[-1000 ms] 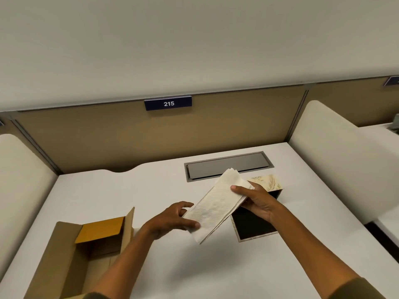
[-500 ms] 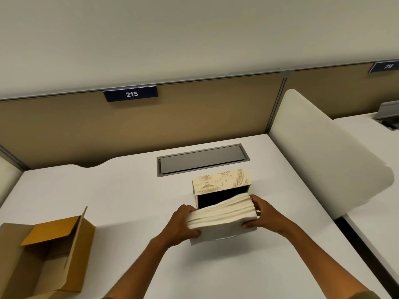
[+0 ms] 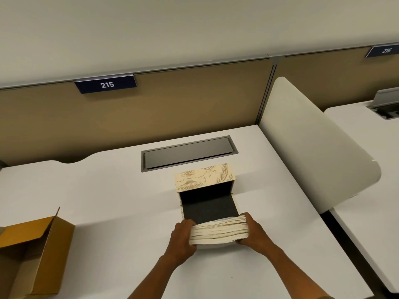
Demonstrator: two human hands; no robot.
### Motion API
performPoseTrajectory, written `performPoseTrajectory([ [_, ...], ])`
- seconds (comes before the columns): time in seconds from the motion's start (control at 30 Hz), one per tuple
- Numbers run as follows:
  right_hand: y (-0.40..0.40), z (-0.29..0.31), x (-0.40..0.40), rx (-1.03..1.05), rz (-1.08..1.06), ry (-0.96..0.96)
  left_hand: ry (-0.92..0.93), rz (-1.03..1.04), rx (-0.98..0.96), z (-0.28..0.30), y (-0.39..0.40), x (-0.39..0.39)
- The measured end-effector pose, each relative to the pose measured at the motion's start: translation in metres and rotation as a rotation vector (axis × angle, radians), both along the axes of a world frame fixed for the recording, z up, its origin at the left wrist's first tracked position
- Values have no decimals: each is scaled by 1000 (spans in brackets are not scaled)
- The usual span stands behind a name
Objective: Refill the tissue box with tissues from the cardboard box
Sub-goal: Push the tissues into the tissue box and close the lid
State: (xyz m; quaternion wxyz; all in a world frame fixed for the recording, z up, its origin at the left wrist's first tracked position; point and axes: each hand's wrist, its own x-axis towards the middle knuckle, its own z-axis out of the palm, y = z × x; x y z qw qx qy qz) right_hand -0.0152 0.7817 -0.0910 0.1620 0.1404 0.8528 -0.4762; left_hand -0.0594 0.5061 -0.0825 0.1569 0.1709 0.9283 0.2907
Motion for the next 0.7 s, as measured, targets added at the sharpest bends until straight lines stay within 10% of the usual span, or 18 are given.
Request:
performPoseTrajectory([
  [0.27,-2,-23,-1,41,18,-3,-51,-17,-188,-22,-5,6],
  [0.7,22,-2,-42,-110,9,-146,-447,280,305,-10,-15,-41],
])
